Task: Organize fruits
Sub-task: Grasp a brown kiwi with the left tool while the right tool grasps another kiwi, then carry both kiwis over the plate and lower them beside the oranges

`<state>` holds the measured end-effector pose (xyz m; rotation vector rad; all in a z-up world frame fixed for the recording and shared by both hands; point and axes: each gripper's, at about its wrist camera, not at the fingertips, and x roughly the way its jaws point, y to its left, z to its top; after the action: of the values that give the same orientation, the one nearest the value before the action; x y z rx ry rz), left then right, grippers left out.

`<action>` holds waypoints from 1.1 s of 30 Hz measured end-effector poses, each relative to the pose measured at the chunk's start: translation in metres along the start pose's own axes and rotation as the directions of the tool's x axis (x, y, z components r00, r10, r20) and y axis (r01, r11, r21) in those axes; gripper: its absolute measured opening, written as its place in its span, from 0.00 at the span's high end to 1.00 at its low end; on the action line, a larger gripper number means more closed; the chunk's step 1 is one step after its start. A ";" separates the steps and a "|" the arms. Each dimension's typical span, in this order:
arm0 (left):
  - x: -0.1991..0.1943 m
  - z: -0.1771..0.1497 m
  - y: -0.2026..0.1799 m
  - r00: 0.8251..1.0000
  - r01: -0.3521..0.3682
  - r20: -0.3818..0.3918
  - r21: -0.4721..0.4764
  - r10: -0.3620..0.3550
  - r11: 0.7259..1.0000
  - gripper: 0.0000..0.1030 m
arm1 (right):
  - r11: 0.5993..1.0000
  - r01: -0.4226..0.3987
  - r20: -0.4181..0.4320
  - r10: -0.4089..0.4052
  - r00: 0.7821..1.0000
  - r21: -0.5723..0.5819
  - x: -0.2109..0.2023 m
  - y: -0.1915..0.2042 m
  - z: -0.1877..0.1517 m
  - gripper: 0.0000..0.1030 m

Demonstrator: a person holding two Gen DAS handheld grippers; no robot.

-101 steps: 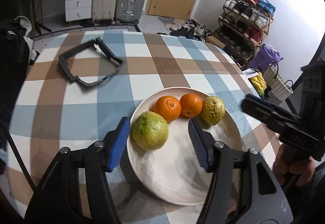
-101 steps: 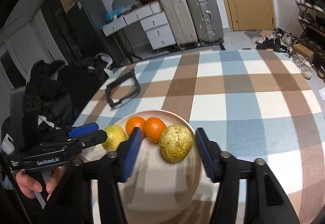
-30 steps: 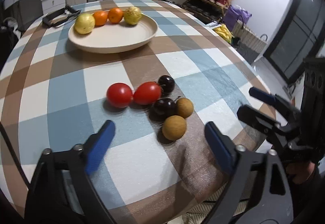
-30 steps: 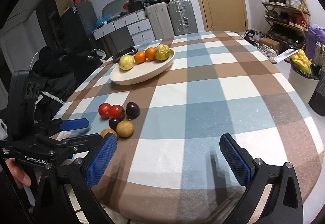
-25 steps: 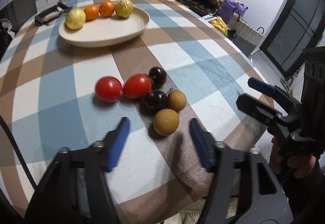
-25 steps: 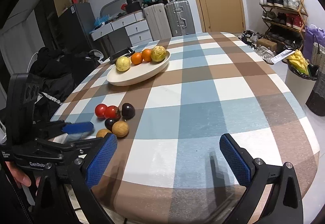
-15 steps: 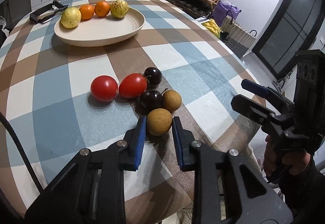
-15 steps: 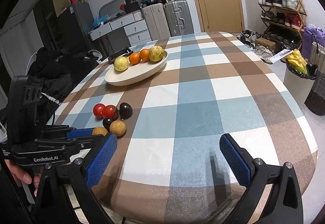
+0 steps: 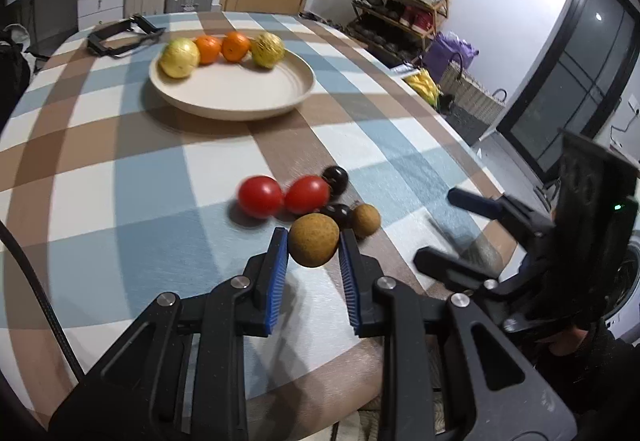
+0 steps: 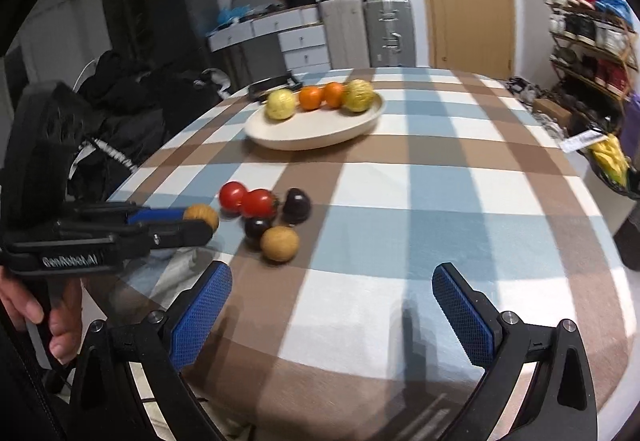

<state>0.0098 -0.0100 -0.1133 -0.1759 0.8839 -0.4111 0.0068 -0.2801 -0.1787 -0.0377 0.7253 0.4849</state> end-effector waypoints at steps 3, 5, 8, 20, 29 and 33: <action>-0.009 0.002 0.010 1.000 -0.012 0.020 -0.023 0.012 1.000 0.78 | 0.999 -0.033 -0.020 0.033 0.999 0.002 0.013 0.006 0.005 0.01; -0.016 0.003 0.019 0.999 -0.021 0.031 -0.045 0.022 0.999 0.78 | 0.999 -0.049 -0.026 0.049 0.998 -0.002 0.020 0.010 0.008 0.05; -0.022 0.003 0.031 0.999 -0.024 0.040 -0.070 0.027 0.997 0.78 | 0.998 -0.064 -0.052 0.063 0.997 -0.016 0.031 0.015 0.013 0.22; -0.022 0.006 0.039 0.998 -0.032 0.045 -0.088 0.036 0.996 0.78 | 0.993 -0.114 -0.094 0.113 0.989 -0.009 0.046 0.016 0.013 0.68; -0.015 0.029 0.036 0.997 -0.046 0.058 -0.062 0.050 0.997 0.78 | 0.989 -0.142 -0.030 0.143 0.989 0.042 0.031 0.000 0.013 0.75; -0.006 0.051 0.040 0.996 -0.062 0.068 -0.055 0.066 0.997 0.78 | 0.990 -0.136 0.018 0.135 0.991 0.043 0.023 -0.008 0.026 0.75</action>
<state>0.0573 0.0276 -0.0900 -0.2091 0.8300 -0.3204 0.0415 -0.2728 -0.1752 0.0574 0.7261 0.5981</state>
